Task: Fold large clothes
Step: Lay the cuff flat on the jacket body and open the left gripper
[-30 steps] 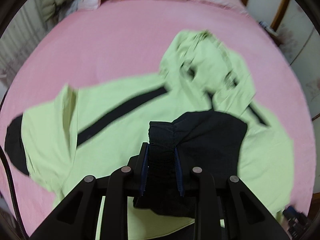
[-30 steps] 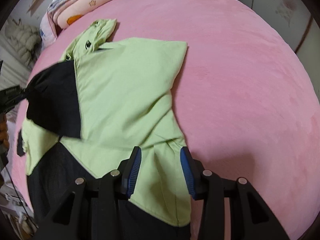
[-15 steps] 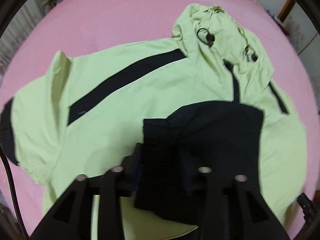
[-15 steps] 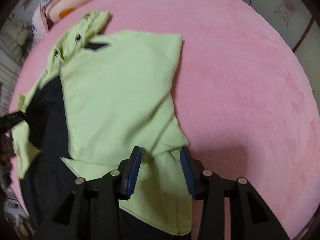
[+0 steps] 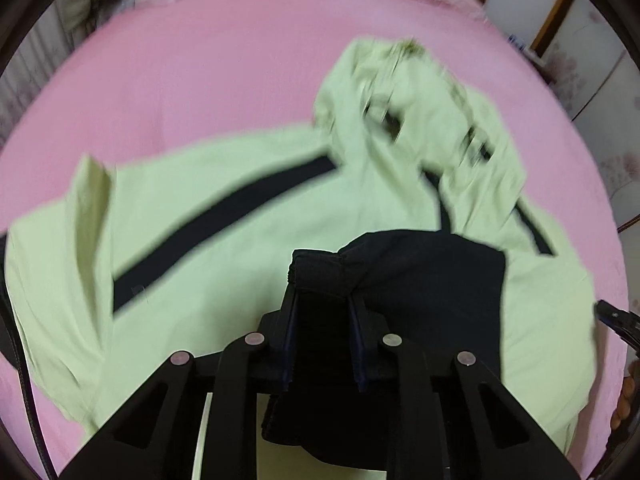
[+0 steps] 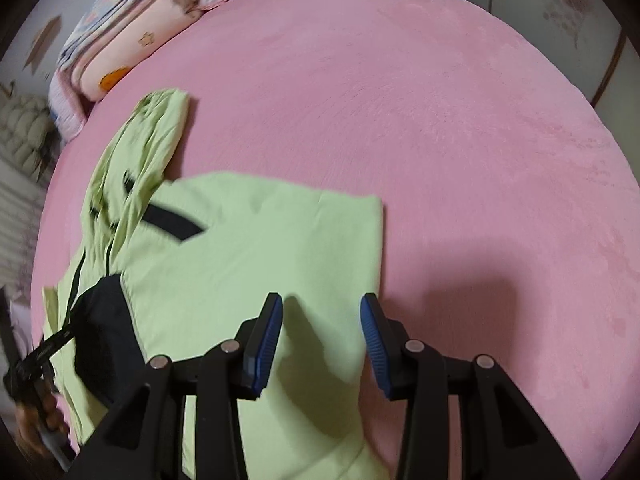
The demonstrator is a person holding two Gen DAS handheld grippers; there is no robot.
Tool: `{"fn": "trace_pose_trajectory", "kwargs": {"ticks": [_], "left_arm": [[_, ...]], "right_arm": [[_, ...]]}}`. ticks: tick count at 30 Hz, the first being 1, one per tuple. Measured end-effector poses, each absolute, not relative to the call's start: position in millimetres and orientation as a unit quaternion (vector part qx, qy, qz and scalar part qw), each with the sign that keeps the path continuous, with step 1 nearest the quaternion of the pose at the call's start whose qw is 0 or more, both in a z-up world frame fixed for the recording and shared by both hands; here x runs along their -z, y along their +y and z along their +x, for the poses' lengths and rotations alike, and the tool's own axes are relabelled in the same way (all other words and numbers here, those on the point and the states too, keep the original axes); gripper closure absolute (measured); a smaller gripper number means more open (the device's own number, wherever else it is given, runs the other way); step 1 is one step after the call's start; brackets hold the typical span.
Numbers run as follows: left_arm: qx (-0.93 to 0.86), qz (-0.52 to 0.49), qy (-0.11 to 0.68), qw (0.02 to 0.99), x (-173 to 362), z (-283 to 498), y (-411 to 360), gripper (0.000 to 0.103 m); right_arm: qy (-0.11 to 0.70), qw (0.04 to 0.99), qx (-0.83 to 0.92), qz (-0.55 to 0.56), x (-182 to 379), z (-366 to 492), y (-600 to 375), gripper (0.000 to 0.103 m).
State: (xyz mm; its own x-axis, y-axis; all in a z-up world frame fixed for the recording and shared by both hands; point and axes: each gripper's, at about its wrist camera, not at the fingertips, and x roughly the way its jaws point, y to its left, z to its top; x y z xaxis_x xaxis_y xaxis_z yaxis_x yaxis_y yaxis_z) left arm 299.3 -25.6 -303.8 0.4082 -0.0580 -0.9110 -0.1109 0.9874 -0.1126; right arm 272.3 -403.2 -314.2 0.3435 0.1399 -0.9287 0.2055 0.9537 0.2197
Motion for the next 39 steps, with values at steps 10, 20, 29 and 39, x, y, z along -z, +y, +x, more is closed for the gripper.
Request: {"fn": "trace_pose_trajectory", "kwargs": {"ticks": [10, 20, 29, 39], "left_arm": [[-0.049, -0.047, 0.578, 0.813, 354, 321, -18, 0.071], [-0.05, -0.062, 0.587, 0.805, 316, 273, -14, 0.034], [-0.008, -0.062, 0.56, 0.826, 289, 209, -57, 0.034], [-0.031, -0.026, 0.61, 0.791, 346, 226, -86, 0.036]], "right_arm": [[0.577, 0.804, 0.041, 0.138, 344, 296, -408, 0.082], [0.577, 0.811, 0.036, 0.082, 306, 263, -387, 0.089], [0.552, 0.828, -0.086, 0.053, 278, 171, -307, 0.089], [0.587, 0.808, -0.037, 0.011, 336, 184, -306, 0.095]]}}
